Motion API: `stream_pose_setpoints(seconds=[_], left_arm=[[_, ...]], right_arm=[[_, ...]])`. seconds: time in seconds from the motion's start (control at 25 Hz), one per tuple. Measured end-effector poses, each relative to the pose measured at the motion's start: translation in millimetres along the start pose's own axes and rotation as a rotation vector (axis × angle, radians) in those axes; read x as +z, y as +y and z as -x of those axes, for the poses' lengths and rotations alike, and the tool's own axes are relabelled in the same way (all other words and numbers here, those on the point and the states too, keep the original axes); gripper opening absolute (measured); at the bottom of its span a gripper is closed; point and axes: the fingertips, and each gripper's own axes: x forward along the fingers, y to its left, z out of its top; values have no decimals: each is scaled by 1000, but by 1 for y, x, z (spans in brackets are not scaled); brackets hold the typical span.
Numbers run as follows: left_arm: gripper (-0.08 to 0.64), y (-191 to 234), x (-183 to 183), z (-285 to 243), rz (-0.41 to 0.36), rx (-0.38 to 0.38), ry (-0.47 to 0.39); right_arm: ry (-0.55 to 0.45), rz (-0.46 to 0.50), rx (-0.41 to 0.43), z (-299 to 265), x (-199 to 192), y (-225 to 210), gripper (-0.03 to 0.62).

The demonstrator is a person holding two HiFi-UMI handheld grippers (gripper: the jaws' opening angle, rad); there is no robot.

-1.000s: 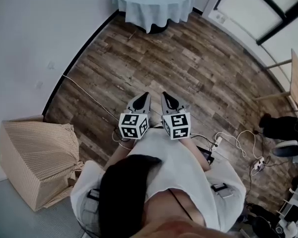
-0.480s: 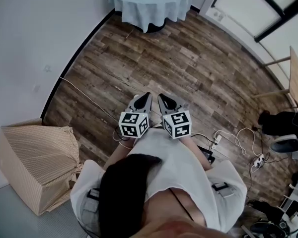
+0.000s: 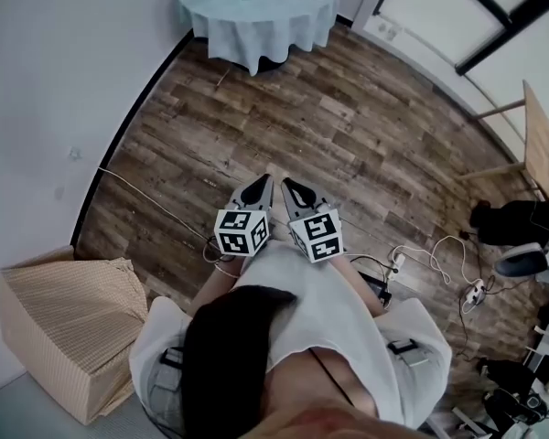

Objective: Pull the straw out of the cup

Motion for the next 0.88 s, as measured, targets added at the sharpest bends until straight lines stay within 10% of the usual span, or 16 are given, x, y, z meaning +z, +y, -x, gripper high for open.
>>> stream_pose_setpoints(seconds=[0.88], left_arm=[[8,109,85,-90,-59,-111,77]], right_arm=[[8,-202,-81,-150,66,-56,35]])
